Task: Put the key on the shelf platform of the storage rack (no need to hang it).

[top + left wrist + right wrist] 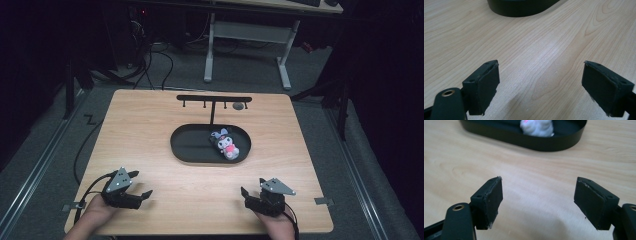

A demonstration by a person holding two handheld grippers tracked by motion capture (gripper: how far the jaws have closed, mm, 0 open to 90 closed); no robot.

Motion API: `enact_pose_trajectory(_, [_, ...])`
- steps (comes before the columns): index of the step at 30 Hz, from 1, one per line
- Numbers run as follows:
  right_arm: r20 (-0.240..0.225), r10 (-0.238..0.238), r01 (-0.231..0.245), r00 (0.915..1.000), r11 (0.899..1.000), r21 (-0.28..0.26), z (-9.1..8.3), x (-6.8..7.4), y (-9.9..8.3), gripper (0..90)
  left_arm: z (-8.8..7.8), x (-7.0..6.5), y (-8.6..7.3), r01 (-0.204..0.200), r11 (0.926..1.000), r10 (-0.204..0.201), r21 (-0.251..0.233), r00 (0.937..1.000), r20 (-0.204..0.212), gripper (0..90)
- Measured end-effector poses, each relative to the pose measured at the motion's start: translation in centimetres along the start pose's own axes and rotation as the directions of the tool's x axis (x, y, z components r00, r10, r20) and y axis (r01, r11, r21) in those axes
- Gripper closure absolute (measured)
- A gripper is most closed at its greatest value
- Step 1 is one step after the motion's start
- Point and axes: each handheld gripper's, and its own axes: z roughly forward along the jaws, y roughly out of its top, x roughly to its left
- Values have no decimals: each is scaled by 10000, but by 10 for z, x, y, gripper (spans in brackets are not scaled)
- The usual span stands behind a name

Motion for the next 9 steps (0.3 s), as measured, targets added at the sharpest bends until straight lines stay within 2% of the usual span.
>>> enact_pose_trajectory(1, [134, -307, 307, 9994, 9995, 1, -3, 3, -2, 230, 0, 0, 0, -51, 10000, 51, 9, 10000, 7, 155])
enact_pose_trajectory(9, [70, -140, 140, 9999, 9999, 65, 3, 3, -4, 230, 0, -2, 0, -161, 9999, 161, 56, 9999, -44, 155])
